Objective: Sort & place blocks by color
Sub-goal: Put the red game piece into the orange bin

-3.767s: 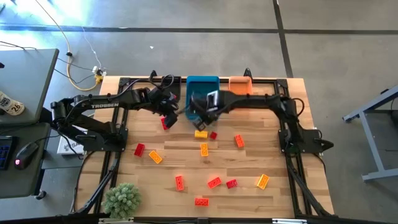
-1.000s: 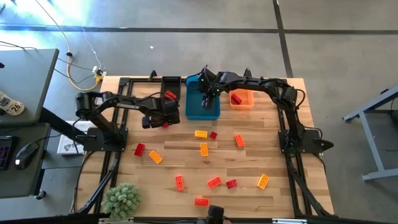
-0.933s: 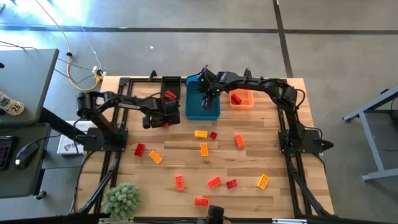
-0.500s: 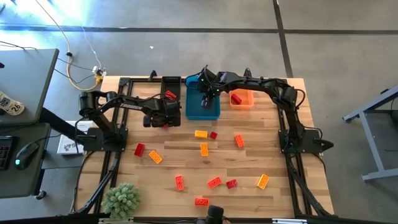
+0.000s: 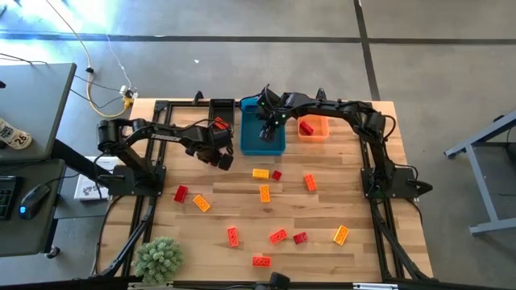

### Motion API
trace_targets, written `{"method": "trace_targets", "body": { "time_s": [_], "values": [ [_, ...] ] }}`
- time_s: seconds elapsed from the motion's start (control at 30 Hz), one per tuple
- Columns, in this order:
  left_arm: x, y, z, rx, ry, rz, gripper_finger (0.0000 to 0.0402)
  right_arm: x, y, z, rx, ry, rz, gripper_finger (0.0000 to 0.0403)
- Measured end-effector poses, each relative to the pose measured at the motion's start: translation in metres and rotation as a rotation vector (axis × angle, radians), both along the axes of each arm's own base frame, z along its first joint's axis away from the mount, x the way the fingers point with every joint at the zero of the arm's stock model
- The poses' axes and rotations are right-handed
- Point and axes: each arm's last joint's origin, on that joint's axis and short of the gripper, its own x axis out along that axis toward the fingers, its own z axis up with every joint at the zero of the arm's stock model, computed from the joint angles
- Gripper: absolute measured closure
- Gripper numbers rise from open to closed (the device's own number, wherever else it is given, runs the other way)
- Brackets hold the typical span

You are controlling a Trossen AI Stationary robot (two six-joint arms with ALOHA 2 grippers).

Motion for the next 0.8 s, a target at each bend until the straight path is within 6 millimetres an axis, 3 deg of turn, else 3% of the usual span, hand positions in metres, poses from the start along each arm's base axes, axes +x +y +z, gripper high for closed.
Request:
{"method": "trace_targets", "body": {
  "time_s": [0.23, 0.43, 0.8],
  "values": [
    [-0.003, -0.004, 0.024, -0.002, -0.116, -0.216, 0.0332, 0.004, 0.006, 0.002, 0.229, -0.084, -0.031, 0.0229],
    [-0.007, -0.01, 0.041, -0.034, -0.234, -0.343, 0.0329, 0.015, 0.023, 0.006, 0.397, -0.164, 0.006, 0.0229],
    [-0.013, -0.018, 0.063, -0.069, -0.401, -0.56, 0.033, 0.047, 0.074, 0.021, 0.401, -0.294, 0.13, 0.0229]
  ]
}}
